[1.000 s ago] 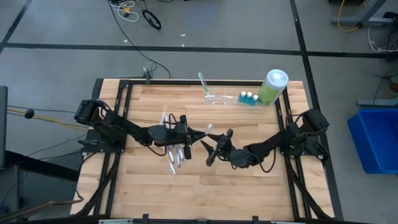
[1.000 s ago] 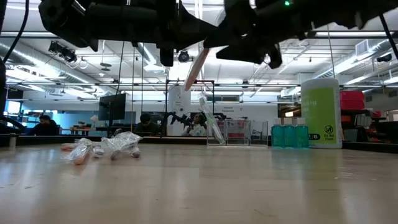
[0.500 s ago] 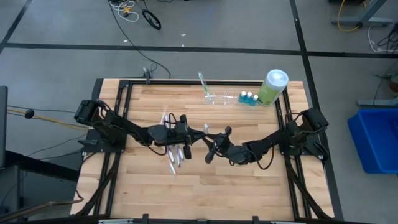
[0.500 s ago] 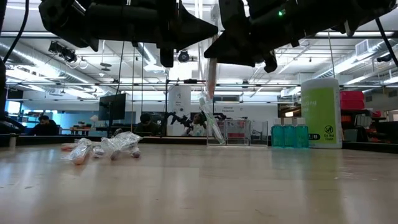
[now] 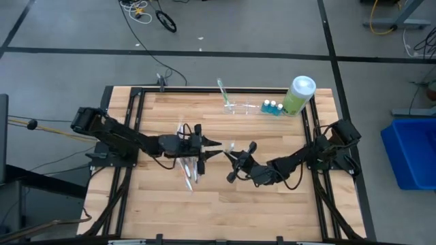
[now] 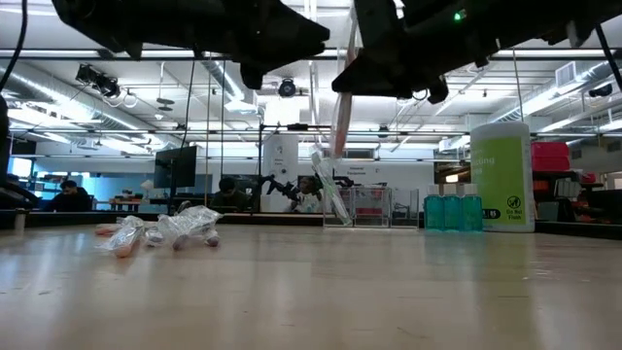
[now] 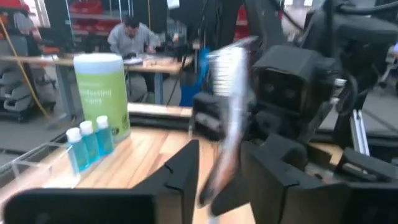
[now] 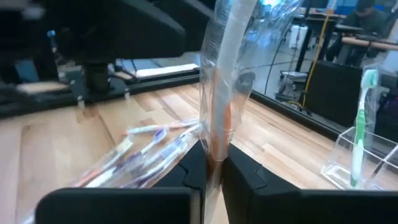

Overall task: Pick & Place toothbrushing station
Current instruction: Put the middle orange toothbrush into the middle section of the transparent organizer

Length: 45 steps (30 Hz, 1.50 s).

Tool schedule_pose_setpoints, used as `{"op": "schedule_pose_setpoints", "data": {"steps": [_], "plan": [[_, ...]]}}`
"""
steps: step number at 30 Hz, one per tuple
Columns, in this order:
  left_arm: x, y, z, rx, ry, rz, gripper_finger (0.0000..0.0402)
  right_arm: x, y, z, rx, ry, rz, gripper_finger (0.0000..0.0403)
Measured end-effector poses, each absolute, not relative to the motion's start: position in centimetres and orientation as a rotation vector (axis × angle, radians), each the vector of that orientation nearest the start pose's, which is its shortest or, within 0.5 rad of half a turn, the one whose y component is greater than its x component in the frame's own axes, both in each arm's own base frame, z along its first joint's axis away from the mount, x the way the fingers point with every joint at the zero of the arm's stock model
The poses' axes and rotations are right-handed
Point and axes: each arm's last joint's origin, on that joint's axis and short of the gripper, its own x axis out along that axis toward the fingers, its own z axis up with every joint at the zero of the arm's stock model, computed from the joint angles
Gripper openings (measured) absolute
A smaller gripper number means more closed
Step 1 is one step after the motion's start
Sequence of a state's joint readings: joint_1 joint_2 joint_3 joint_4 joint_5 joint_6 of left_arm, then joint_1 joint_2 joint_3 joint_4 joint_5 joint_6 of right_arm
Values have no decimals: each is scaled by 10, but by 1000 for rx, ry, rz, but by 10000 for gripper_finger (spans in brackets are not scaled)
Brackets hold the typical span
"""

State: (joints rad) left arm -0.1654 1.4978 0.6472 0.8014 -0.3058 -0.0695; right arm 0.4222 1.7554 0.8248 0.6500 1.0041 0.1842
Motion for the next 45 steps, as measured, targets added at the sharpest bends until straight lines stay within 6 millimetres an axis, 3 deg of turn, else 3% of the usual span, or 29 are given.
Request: {"op": "schedule_pose_setpoints", "data": {"steps": [5, 9, 15, 21, 26, 32, 40, 45], "plan": [[290, -45, 215, -63, 190, 113, 162, 320, 125, 179, -27, 165, -567, 20], [288, -60, 202, 56, 276, 107, 175, 321, 124, 184, 8, 119, -619, 24], [293, -77, 182, 277, 273, 354, 174, 319, 121, 198, 148, -39, -779, 32], [318, -83, 172, 426, 233, 455, 188, 321, 117, 204, 195, -88, -790, 25], [348, -88, 178, 496, 225, 472, 218, 322, 114, 204, 206, -94, -787, 43], [368, -91, 184, 536, 279, 567, 236, 322, 115, 204, 205, -92, -771, 21], [368, -91, 184, 535, 302, 600, 180, 322, 115, 204, 216, -96, -769, 49], [368, -91, 183, 531, 303, 602, 117, 323, 115, 204, 217, -93, -743, 27]]}}
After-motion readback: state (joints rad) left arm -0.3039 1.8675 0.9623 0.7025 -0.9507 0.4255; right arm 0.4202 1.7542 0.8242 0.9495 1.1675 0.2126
